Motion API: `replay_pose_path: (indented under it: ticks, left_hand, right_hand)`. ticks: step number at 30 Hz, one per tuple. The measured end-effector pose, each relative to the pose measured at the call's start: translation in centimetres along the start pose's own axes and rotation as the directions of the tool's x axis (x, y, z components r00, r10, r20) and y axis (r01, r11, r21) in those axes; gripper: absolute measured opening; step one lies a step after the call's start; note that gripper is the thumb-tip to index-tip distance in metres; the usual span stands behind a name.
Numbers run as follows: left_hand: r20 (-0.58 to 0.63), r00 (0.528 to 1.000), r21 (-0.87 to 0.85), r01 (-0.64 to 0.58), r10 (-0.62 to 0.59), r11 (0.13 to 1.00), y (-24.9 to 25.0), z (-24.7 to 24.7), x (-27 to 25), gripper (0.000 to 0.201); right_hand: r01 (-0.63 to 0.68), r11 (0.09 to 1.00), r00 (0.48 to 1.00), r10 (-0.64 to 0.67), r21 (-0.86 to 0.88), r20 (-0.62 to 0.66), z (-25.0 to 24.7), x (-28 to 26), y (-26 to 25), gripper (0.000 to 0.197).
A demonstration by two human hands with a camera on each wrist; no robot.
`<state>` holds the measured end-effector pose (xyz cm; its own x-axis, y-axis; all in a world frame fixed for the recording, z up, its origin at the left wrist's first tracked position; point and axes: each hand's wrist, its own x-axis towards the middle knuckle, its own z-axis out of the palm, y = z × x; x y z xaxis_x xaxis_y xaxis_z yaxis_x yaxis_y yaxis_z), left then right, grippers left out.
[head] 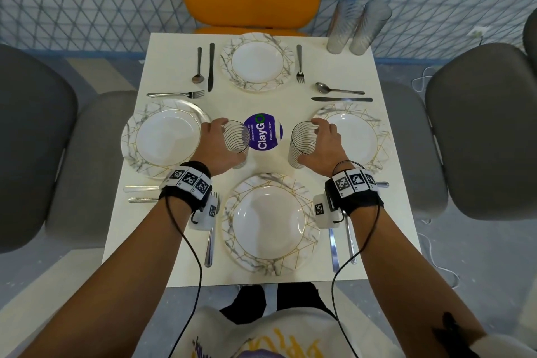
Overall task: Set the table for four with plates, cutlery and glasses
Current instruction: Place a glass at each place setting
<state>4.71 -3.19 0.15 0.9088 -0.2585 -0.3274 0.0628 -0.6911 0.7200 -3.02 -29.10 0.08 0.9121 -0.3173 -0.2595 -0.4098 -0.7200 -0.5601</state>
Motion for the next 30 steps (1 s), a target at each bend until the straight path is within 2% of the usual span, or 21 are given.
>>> replay_pose_path:
  ticks: [7,11,13,14,16,19,22,25,30]
  left_hand:
    - [0.006,1.000,-0.006,0.027,-0.027,1.000,0.0,0.0,-0.1,0.103]
    - [0.046,0.997,0.079,0.062,-0.065,0.995,0.1,-0.4,-0.3,0.135]
    - [0.030,0.998,0.058,0.060,-0.062,0.996,0.9,-1.0,-0.5,0.139]
    - [0.004,0.999,0.019,0.045,-0.045,0.999,1.5,-1.4,-0.6,0.136]
    - [-0.079,0.997,-0.049,-0.017,0.013,0.999,3.2,-2.0,-0.7,0.114]
    - [-0.226,0.968,-0.056,-0.123,0.107,0.991,6.5,-2.5,0.0,0.068]
    - [-0.259,0.955,-0.109,-0.175,0.142,0.978,11.0,-2.4,1.5,0.029]
    - [-0.218,0.960,-0.096,-0.200,0.175,0.975,15.9,-1.4,3.9,0.016]
    - [-0.149,0.960,-0.084,-0.252,0.238,0.964,24.1,1.2,9.4,0.014]
  right_hand:
    - [-0.014,1.000,1.000,0.014,-0.010,0.019,-0.4,-0.2,-0.1,0.103]
    - [-0.006,0.998,0.998,0.010,-0.067,0.056,-0.8,-0.6,-0.3,0.117]
    - [-0.014,0.996,0.997,0.021,-0.086,0.074,-1.3,-0.8,-0.5,0.123]
    - [-0.012,0.996,0.998,0.018,-0.084,0.066,-1.7,-0.9,-0.6,0.124]
    - [0.020,0.998,1.000,-0.019,-0.053,0.018,-2.6,-0.8,-0.7,0.118]
    - [0.105,0.991,0.992,-0.099,0.088,-0.072,-4.6,-0.3,-0.9,0.096]
    - [0.209,0.958,0.968,-0.174,0.197,-0.181,-7.4,1.2,-0.9,0.070]
    - [0.231,0.943,0.956,-0.175,0.239,-0.235,-11.0,3.5,-0.6,0.052]
    - [0.226,0.960,0.955,-0.185,0.164,-0.232,-17.3,9.4,1.0,0.037]
